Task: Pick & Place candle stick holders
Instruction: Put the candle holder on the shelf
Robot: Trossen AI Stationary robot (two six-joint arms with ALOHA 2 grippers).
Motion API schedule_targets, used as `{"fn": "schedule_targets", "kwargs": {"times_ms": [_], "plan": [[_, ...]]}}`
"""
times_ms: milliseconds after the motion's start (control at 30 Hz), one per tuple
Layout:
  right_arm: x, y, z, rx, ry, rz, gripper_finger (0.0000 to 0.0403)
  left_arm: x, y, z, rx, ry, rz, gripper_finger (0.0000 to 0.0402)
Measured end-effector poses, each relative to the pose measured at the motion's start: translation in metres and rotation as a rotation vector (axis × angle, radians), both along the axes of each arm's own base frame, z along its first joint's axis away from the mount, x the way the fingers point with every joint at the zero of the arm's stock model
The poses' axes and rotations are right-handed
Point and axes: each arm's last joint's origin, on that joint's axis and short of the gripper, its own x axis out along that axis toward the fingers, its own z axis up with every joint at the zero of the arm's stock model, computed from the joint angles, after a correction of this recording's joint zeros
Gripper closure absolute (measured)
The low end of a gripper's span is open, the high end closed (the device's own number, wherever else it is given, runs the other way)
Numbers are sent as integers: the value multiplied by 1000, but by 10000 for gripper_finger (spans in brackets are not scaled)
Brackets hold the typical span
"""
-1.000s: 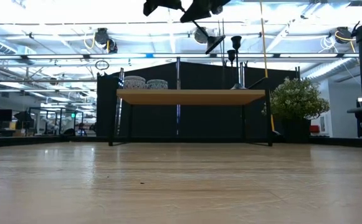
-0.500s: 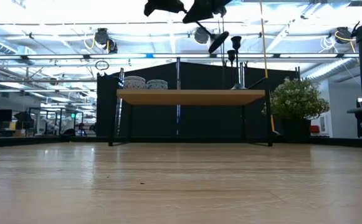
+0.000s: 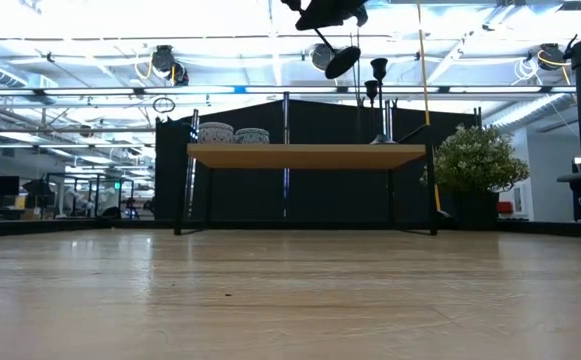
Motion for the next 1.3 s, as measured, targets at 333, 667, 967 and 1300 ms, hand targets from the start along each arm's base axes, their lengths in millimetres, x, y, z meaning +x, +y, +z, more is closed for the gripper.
{"fn": "schedule_targets", "kwargs": {"times_ms": [333,667,967,1300], "plan": [[8,-1,-11,5,-284,-173,400,-55,-2,11,142,121,54,218],[28,22,-56,-51,-380,-423,400,-84,17,5,115,112,5,217],[53,24,-104,-103,-279,-623,400,-82,24,-6,85,141,-27,217],[59,-6,-124,-94,-327,-722,400,-82,23,-7,79,141,-64,218]]}}
